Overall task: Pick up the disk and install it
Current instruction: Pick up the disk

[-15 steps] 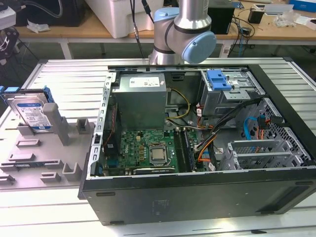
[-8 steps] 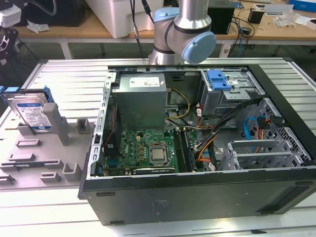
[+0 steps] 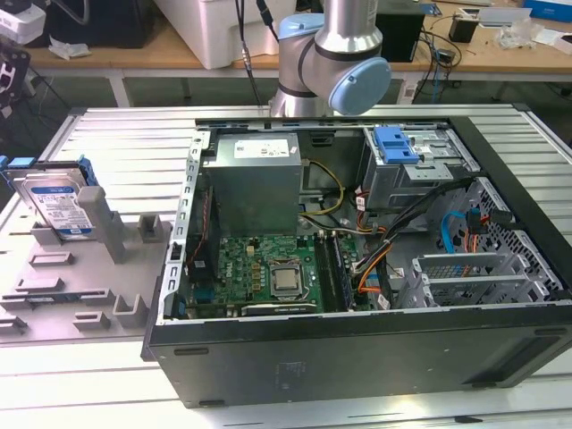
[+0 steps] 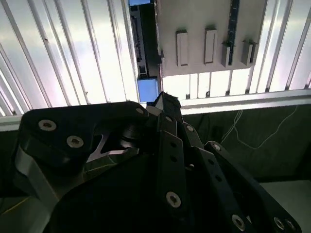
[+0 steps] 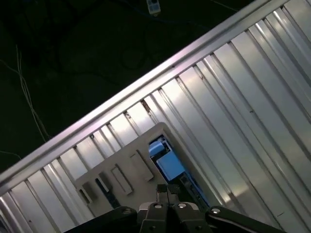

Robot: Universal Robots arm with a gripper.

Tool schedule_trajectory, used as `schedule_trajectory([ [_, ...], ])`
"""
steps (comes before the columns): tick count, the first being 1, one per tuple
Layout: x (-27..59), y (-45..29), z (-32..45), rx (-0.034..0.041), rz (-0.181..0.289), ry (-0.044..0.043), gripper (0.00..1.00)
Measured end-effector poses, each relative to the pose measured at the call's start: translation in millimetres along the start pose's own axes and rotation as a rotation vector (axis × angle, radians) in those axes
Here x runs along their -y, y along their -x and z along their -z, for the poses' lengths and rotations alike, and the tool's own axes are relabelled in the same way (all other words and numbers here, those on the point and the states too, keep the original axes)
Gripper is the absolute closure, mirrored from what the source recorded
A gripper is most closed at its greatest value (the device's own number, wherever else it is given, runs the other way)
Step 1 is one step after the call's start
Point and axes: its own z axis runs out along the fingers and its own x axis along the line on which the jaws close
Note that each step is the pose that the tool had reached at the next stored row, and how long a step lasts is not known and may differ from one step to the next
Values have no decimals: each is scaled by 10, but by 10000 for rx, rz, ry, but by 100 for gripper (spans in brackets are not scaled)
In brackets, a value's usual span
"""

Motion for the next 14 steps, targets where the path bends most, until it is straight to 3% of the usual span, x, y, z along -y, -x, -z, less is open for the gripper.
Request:
schedule_trajectory([
  [5,0,0,-1,-26,980,-66,89],
  [8,0,0,-2,-51,1946,-130,89],
  [14,0,0,-5,-86,3207,-210,89],
])
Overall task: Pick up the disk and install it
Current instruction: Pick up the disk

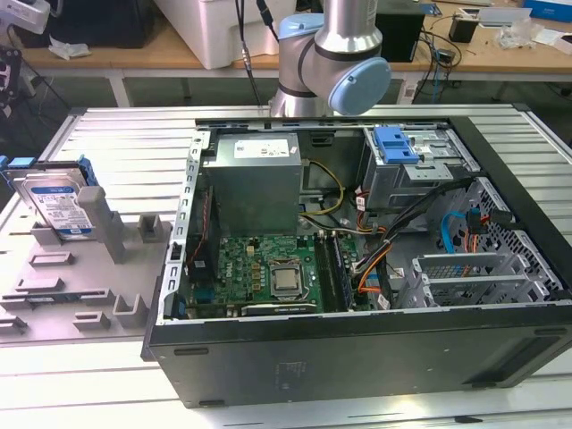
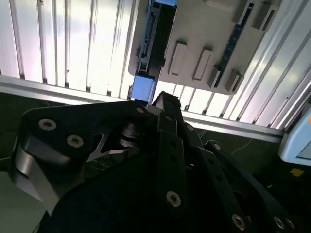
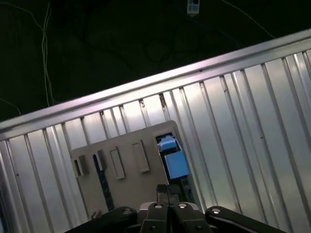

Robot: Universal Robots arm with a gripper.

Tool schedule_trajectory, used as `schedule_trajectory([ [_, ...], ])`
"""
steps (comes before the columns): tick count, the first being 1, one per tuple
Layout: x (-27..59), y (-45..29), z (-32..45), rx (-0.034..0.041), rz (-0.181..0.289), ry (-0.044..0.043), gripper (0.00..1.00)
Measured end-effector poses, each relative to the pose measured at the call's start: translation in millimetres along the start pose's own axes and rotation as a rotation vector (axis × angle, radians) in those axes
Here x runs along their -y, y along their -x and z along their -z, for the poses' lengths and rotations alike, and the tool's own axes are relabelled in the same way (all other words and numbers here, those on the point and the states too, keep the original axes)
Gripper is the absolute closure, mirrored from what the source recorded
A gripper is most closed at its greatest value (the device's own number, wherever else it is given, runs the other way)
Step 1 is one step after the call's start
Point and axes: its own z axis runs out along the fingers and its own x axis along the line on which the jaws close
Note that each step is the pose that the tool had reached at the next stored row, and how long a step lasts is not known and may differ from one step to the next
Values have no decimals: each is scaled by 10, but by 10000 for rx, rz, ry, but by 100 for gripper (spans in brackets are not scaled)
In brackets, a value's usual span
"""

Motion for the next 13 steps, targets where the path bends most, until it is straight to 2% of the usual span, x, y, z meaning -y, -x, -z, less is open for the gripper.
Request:
schedule_trajectory([
  [11,0,0,-9,-66,2393,-151,89],
  [13,0,1,-13,-86,3143,-200,89],
])
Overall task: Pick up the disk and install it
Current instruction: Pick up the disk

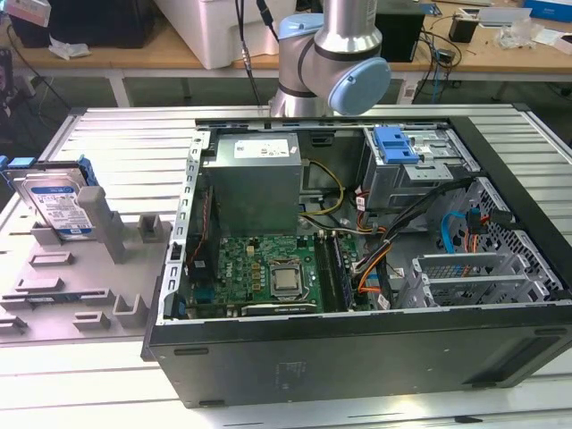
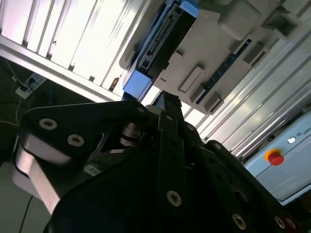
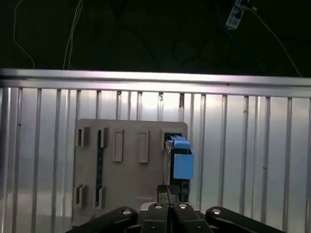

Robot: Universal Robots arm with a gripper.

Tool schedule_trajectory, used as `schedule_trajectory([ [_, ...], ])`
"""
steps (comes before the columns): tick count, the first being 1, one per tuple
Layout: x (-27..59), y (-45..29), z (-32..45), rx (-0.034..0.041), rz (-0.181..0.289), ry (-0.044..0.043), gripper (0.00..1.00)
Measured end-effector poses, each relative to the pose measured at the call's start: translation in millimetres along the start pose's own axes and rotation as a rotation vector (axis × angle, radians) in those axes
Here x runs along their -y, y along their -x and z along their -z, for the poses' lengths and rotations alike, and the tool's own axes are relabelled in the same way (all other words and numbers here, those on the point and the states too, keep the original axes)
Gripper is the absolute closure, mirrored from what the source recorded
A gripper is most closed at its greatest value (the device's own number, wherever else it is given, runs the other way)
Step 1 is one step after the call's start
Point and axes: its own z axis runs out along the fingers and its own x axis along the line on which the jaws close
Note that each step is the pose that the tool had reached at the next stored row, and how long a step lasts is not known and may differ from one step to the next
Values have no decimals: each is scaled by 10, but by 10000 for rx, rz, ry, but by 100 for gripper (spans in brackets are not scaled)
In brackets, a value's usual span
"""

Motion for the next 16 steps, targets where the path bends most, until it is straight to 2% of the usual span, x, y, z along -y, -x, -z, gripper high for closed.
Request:
schedule_trajectory([
  [2,-8,1,-1,-23,528,-33,89],
  [12,-18,1,-1,-26,583,-43,89],
  [13,-18,1,-1,-25,584,-44,83],
  [14,-18,1,-1,-26,583,-43,83],
  [15,-18,1,-1,-26,585,-44,71],
  [16,-18,1,-1,-26,585,-44,64],
])
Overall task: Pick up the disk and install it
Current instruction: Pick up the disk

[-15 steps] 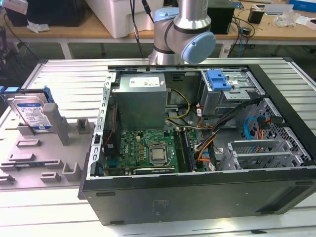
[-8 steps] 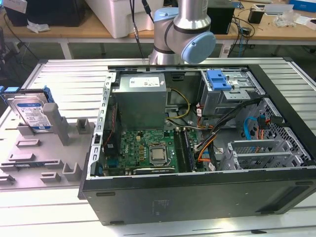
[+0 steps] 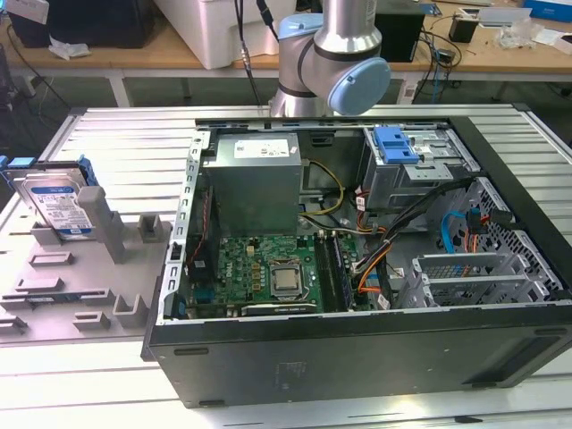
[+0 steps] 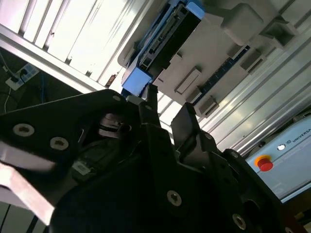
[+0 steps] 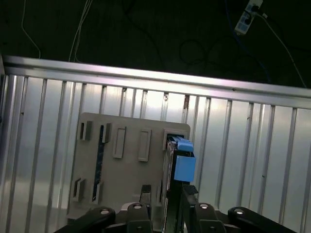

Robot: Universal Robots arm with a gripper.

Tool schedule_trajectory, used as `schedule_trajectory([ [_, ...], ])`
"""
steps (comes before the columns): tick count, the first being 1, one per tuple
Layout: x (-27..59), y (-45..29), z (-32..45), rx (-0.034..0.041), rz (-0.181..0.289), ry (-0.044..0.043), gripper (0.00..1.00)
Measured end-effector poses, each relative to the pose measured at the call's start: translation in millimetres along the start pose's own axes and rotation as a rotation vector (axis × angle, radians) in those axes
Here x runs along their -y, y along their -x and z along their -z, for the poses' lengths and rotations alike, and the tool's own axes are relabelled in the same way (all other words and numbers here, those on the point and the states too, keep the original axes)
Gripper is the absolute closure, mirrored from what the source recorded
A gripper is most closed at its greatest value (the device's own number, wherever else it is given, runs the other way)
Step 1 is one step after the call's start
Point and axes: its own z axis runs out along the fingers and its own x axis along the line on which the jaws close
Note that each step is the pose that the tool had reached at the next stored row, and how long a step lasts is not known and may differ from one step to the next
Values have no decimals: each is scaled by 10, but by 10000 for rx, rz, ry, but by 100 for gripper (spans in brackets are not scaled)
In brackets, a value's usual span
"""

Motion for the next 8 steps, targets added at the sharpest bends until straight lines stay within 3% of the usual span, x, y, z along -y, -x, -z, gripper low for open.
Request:
schedule_trajectory([
  [1,0,0,0,-1,0,0,58],
  [4,0,0,0,0,0,1,58],
  [6,0,0,-1,0,0,1,51],
  [8,0,0,-1,0,0,1,51],
])
